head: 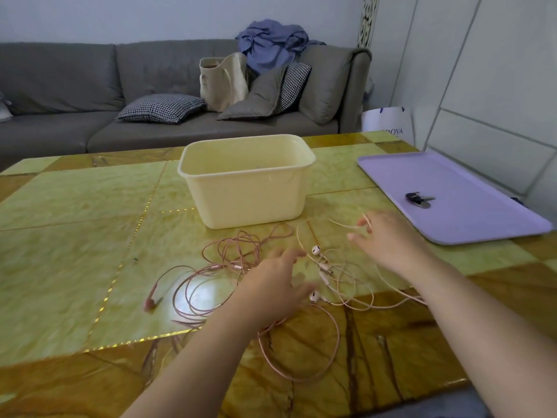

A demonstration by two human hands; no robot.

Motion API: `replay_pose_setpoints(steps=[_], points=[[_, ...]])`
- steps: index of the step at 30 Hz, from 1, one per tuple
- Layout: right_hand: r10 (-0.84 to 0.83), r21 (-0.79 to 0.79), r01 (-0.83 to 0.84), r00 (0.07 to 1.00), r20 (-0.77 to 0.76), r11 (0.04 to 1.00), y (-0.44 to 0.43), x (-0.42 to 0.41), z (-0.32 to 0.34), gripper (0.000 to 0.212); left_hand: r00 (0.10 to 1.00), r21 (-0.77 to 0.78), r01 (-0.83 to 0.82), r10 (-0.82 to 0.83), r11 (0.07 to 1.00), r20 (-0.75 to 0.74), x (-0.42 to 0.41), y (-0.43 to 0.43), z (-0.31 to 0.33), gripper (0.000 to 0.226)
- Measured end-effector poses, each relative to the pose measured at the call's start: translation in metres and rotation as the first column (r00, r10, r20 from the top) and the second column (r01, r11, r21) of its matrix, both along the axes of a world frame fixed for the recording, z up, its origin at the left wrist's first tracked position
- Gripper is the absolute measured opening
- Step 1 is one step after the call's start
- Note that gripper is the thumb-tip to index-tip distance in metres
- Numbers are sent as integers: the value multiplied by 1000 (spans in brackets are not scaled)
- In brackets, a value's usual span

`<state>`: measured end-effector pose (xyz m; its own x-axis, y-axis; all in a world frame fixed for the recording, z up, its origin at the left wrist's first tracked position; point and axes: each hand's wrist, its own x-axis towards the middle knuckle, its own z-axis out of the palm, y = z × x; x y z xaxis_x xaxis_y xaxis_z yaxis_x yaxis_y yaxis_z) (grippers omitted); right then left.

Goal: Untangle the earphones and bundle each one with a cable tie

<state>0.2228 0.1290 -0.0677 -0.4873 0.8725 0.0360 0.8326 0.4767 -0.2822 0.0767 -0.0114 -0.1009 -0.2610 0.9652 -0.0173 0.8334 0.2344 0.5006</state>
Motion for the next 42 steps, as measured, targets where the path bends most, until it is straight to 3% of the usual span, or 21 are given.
replay_pose_setpoints(steps=[3, 5, 7, 10, 12, 14, 18, 22, 25, 28, 30, 31, 34, 37, 39, 42], points=[[74, 243, -27, 979, -188, 970, -8, 3, 12, 40, 968, -186, 38, -82, 982, -237, 5, -10, -2, 59], [153, 321, -72, 960, -234, 944, -18, 3, 19, 37, 942, -229, 16, -92, 973, -323, 5, -14, -2, 48], [227, 207, -184, 951, -212, 961, -28, 1, 17, 23, 936, -206, -20, -54, 978, -347, 0, -16, -1, 29], [307, -183, -318, 948, -83, 930, -45, -6, -2, 25, 935, -214, -88, 7, 973, -354, -14, -21, -1, 22], [349, -209, -330, 935, 58, 921, -48, -10, -16, 36, 916, -195, -150, 62, 969, -396, -28, -26, -2, 23], [328, -170, -308, 939, 105, 936, -47, -12, -21, 36, 883, -171, -215, 116, 962, -454, -41, -31, -4, 23], [339, -263, -316, 939, 48, 912, -42, -13, -16, 21, 799, -109, -347, 233, 931, -554, -67, -44, -3, 30], [357, -288, -400, 914, -193, 870, -50, -14, 6, 8, 791, -54, -335, 250, 941, -558, -72, -49, 1, 31], [411, -184, -492, 841, -352, 851, -62, -16, 26, 10, 872, 192, -253, 309, 948, -380, -60, -45, 11, 29], [439, -81, -549, 741, -508, 832, -71, -18, 41, 8, 965, 385, -262, 233, 885, 121, -39, -40, 34, 22], [440, -23, -561, 674, -594, 828, -71, -19, 46, 7, 871, 362, -233, 27, 903, 491, -26, -41, 48, 28], [430, -1, -559, 639, -637, 829, -71, -19, 48, 7, 805, 342, -194, -50, 919, 592, -22, -42, 53, 32], [324, 42, -472, 535, -780, 880, -64, -19, 51, 10, 623, 308, -144, -156, 940, 766, -19, -42, 59, 29], [207, 39, -330, 491, -846, 943, -56, -19, 48, 14, 474, 303, -259, -153, 917, 867, -26, -42, 62, 25], [123, 30, -203, 464, -877, 979, -47, -19, 43, 15, 444, 285, -310, -127, 907, 887, -32, -41, 62, 23], [-85, -100, -26, 356, -931, 995, -33, -19, 37, 11, 473, 275, -313, -101, 909, 875, -36, -42, 60, 23]])
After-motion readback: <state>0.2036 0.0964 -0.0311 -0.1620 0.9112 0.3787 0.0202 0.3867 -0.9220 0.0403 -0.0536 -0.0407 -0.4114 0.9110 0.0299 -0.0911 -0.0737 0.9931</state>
